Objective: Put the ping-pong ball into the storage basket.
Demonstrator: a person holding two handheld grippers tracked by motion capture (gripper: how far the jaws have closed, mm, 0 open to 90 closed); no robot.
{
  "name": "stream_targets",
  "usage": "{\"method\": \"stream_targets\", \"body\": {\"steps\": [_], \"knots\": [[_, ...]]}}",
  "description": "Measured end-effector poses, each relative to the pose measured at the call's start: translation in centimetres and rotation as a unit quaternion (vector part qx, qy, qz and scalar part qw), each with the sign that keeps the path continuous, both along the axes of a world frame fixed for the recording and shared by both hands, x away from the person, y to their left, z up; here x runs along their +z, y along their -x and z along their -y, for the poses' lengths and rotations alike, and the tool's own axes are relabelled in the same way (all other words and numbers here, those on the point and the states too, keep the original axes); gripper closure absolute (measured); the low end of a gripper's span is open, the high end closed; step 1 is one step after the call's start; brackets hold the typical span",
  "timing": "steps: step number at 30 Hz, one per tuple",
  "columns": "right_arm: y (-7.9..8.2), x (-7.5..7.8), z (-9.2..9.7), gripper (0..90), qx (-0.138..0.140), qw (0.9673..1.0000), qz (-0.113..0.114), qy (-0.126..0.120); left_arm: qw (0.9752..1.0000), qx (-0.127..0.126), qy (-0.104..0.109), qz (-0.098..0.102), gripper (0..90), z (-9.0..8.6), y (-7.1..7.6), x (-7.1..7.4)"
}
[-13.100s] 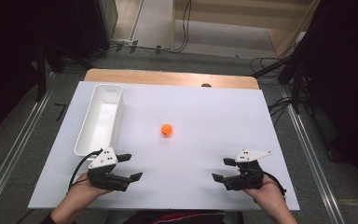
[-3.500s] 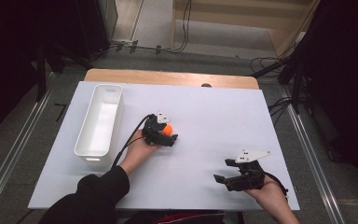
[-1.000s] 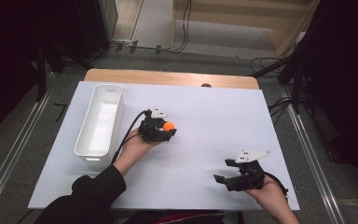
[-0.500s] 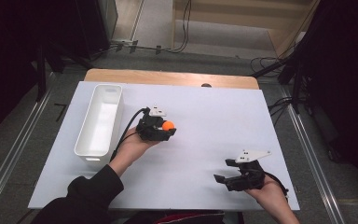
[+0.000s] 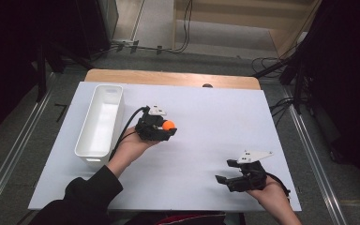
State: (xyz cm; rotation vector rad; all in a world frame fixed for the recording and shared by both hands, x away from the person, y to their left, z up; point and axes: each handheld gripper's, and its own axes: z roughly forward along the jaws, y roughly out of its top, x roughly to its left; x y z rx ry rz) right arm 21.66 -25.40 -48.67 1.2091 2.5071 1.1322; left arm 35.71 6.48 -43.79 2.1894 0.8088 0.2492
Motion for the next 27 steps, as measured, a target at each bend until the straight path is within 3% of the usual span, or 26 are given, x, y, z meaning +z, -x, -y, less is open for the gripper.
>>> {"method": "stream_targets", "body": {"steps": [15, 22, 27], "knots": [[0.0, 0.0, 0.0, 20.7, 0.0, 1.0, 0.001, 0.001, 0.9999, 0.001, 0.012, -0.002, 49.2, -0.7, 0.2, 2.0], [0.1, 0.1, 0.0, 20.7, 0.0, 1.0, 0.001, 0.001, 0.9999, 0.002, -0.001, 0.01, 49.2, -0.5, 0.6, 2.9], [0.0, 0.0, 0.0, 20.7, 0.001, 1.0, 0.002, 0.001, 1.0, 0.004, 0.004, 0.001, 49.2, -0.6, 0.5, 3.0]]}}
